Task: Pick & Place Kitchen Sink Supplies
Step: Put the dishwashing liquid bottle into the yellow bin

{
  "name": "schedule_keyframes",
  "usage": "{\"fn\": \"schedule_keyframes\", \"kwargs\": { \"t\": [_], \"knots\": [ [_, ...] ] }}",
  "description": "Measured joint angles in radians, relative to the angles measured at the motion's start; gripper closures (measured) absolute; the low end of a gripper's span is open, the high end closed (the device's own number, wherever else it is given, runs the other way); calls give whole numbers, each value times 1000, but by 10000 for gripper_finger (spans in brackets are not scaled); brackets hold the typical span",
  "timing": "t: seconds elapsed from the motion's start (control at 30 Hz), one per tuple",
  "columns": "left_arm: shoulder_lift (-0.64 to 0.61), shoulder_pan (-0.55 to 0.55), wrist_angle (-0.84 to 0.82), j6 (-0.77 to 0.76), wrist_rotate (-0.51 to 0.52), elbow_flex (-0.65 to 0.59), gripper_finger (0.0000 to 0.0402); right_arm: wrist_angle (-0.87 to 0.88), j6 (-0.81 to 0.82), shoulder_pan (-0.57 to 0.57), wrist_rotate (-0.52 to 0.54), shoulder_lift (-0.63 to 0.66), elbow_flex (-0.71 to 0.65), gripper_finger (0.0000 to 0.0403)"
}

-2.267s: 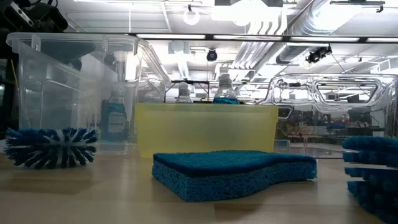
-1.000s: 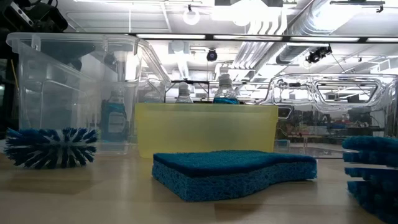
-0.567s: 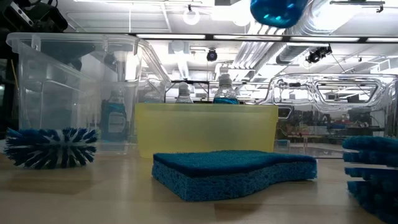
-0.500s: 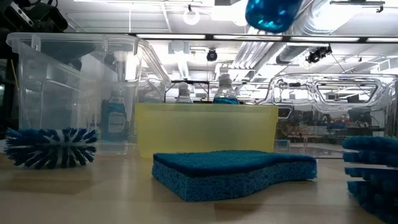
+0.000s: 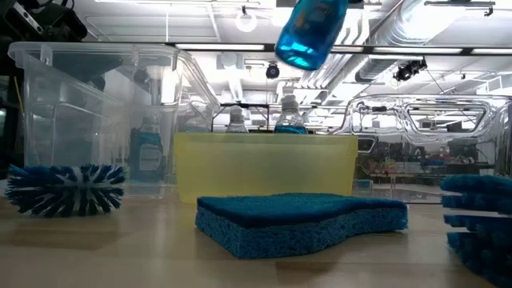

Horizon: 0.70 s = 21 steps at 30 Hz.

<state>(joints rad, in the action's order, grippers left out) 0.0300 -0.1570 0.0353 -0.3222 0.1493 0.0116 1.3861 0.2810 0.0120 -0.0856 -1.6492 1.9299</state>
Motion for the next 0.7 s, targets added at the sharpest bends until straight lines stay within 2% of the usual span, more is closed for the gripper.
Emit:
{"fn": "schedule_keyframes", "kwargs": {
  "t": [0.6, 0.7],
  "knots": [
    [0, 0, 0, 0, 0, 0, 399, -72, -246, -58, 20, -185, 1, 249],
    [0, 0, 0, 0, 0, 0, 399, -60, -259, -61, 23, -237, 49, 249]
  ]
}}
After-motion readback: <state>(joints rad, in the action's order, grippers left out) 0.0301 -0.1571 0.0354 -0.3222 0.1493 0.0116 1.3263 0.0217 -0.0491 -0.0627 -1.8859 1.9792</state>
